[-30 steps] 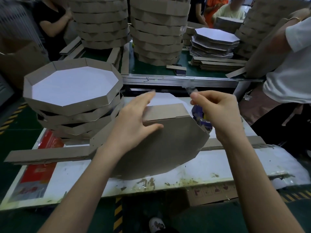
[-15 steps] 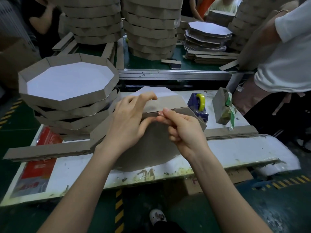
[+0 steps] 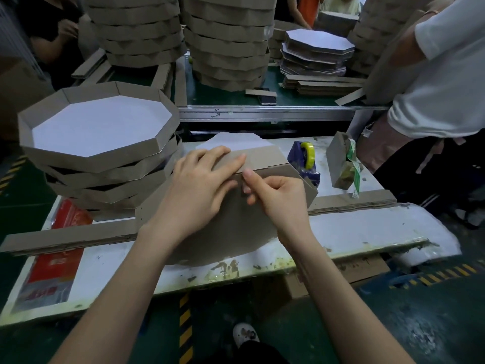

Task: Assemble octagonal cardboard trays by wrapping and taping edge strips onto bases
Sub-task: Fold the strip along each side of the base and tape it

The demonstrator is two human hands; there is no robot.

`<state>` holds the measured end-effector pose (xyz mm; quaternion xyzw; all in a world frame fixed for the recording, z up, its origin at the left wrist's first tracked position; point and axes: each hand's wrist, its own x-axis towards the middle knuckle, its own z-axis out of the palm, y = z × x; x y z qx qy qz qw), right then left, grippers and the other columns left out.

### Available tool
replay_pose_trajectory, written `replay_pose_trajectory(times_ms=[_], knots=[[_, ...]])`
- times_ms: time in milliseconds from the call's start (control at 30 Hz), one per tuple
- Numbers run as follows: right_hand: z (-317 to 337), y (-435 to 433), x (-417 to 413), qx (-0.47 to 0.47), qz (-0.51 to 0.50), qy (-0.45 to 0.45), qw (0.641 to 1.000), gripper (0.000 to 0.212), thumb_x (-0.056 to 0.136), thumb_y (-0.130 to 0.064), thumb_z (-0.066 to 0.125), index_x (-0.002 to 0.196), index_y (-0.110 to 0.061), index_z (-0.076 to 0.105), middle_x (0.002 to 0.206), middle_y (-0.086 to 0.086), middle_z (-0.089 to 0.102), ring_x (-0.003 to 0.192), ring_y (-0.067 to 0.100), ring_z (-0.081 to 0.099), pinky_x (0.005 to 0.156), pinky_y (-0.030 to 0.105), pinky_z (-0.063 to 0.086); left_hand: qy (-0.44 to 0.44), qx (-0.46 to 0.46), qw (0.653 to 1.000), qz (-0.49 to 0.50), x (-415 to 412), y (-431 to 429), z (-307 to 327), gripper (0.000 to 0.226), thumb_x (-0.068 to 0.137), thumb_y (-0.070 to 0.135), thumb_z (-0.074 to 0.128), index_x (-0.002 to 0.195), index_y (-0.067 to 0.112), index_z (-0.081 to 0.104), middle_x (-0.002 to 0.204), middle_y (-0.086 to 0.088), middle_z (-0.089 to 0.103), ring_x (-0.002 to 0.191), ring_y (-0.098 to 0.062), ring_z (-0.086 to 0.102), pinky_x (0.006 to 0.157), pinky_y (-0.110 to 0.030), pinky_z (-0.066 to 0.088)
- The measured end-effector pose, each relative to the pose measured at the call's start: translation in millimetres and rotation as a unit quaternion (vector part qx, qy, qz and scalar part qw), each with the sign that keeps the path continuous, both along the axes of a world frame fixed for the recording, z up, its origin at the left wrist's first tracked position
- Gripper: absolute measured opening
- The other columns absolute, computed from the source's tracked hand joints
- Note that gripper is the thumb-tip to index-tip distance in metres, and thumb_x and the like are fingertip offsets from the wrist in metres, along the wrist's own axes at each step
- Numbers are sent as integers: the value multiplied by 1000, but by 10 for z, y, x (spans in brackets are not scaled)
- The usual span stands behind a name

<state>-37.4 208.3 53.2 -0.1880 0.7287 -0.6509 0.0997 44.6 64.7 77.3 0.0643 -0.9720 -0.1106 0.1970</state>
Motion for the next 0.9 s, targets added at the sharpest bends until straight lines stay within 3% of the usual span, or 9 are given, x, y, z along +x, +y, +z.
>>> replay_pose_trajectory(times_ms=[200, 333, 433, 500, 567, 633, 767, 833, 900], knots=[[-425, 114, 22, 57, 25, 59, 996, 51, 95, -31, 67, 45, -23, 60, 46, -2, 60, 46, 2, 53, 56, 13, 39, 74, 58, 994, 52, -101, 73, 94, 50, 84, 67, 49, 113, 32, 71, 119, 4, 63, 112, -21, 54, 99, -40, 35], [-220, 327, -295, -57, -69, 250, 964, 47, 99, -21, 56, 52, -14, 59, 48, -8, 53, 42, 2, 45, 49, 14, 34, 102, 34, 994, 35, -173, 43, 17, 42, 84, 58, 62, 106, 24, 74, 111, -2, 65, 100, -24, 59, 86, -40, 46], [98, 391, -788, -45, -67, 260, 962, 27, 103, -21, 49, 85, -13, 68, 76, -19, 63, 69, -3, 57, 62, 11, 42, 112, 30, 993, 12, -181, -32, 9, 48, 85, 59, 53, 111, 25, 73, 110, 0, 65, 96, -24, 59, 80, -41, 50], [272, 377, -1059, 93, 93, 210, 969, 26, 106, -21, 44, 127, -25, 58, 121, -22, 59, 105, -18, 52, 86, 3, 41, 99, 14, 995, 0, -191, -43, 46, 50, 85, 59, 49, 116, 26, 71, 111, 1, 65, 95, -24, 60, 78, -40, 50], [300, 373, -1287, 221, 238, 153, 933, 35, 107, -25, 40, 141, -27, 50, 135, -18, 54, 117, -19, 46, 101, 6, 36, 71, 5, 997, 2, -187, -54, 96, 53, 85, 61, 48, 122, 29, 68, 112, 3, 64, 97, -23, 60, 78, -38, 50], [313, 389, -1406, 261, 288, 151, 909, 29, 105, -23, 45, 126, -19, 65, 119, -11, 67, 108, -2, 60, 98, 23, 47, 36, 1, 999, 26, -184, -75, 144, 52, 83, 63, 49, 124, 34, 64, 114, 6, 61, 99, -20, 59, 82, -36, 47], [396, 449, -1481, 166, 278, 125, 938, 14, 99, -16, 59, 99, -17, 73, 87, -17, 73, 79, -4, 65, 69, 11, 50, 25, -47, 998, 47, -342, 107, 267, 56, 73, 65, 42, 115, 30, 54, 122, 4, 56, 111, -22, 53, 96, -38, 41], [431, 467, -1476, 172, 293, 149, 929, 13, 97, -16, 60, 100, -17, 73, 87, -16, 73, 80, -3, 66, 70, 12, 49, 1, -73, 997, 13, -547, 302, 302, 76, 74, 77, 42, 136, 33, 40, 136, 4, 51, 123, -21, 49, 98, -38, 41], [435, 489, -1449, 182, 312, 173, 917, 16, 97, -14, 60, 107, -16, 73, 93, -14, 74, 88, 1, 68, 77, 14, 49, -33, -125, 991, -20, -743, 426, 282, 85, 77, 82, 39, 149, 43, 14, 131, 7, 52, 115, -19, 54, 83, -35, 48]])
